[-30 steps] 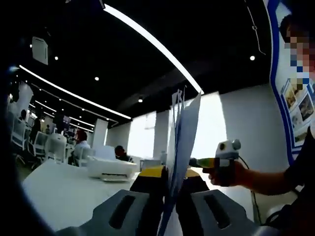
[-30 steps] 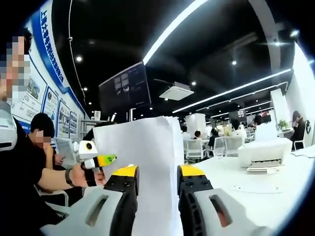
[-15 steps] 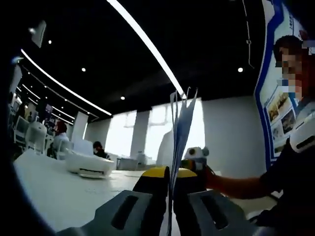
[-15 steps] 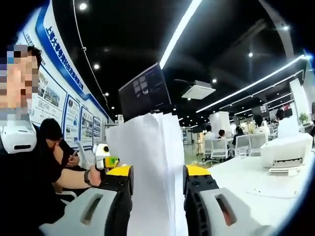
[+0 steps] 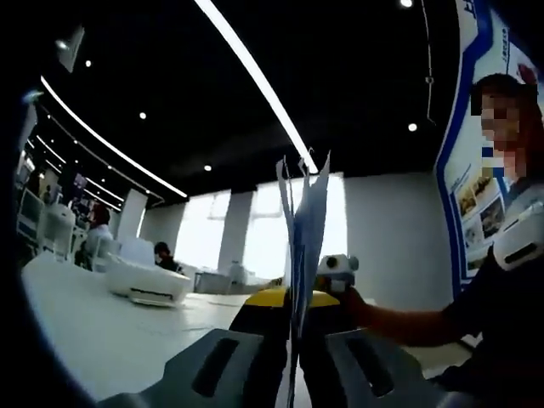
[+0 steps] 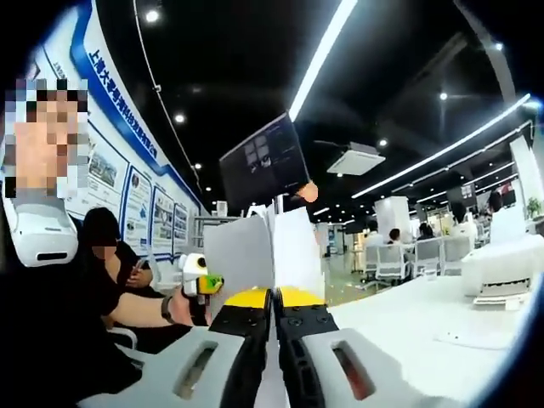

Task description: Organize the stack of printing papers by aligning and flattening the scattered papers on the table

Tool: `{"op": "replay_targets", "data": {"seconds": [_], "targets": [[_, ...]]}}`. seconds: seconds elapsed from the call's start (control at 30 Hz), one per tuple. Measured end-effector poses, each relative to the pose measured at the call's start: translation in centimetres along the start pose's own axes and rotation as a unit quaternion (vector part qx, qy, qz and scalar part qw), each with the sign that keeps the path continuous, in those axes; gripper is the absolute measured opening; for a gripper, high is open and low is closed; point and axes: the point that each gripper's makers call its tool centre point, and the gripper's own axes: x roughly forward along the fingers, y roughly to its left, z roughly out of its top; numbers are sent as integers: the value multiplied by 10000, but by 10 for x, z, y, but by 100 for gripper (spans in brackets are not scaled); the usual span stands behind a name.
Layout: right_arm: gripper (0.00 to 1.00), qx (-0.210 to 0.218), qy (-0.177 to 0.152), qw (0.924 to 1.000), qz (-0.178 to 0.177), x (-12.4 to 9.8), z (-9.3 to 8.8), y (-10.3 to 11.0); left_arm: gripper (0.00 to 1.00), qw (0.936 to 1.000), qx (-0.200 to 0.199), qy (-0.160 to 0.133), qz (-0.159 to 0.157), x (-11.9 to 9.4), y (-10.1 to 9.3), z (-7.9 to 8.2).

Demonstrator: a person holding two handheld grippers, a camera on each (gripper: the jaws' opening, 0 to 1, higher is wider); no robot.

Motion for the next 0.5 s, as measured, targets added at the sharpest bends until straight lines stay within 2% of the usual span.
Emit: {"op": "replay_targets", "data": {"seconds": [0.07,0.13,0.17,0.3,0.33,0.43,0.5], "targets": [[0,-131,3,9998,-128,-3,0,8,6,9992,329,74,224,1,5,0],[0,-375,70,9985,-386,-6,0,9,6,9961,761,194,394,3,7,1],[0,-495,132,9974,-501,-4,-1,17,6,9939,955,270,484,4,9,1],[0,-973,247,9906,-930,-4,8,21,6,9759,1886,647,889,16,19,1],[0,-1089,234,9888,-997,-4,13,22,6,9742,1955,671,904,20,19,2],[0,-1223,97,9868,-1053,-8,25,25,6,9792,1777,482,855,27,18,12],[0,-1190,-26,9879,-998,-11,31,29,6,9791,1805,388,857,29,18,16]]}}
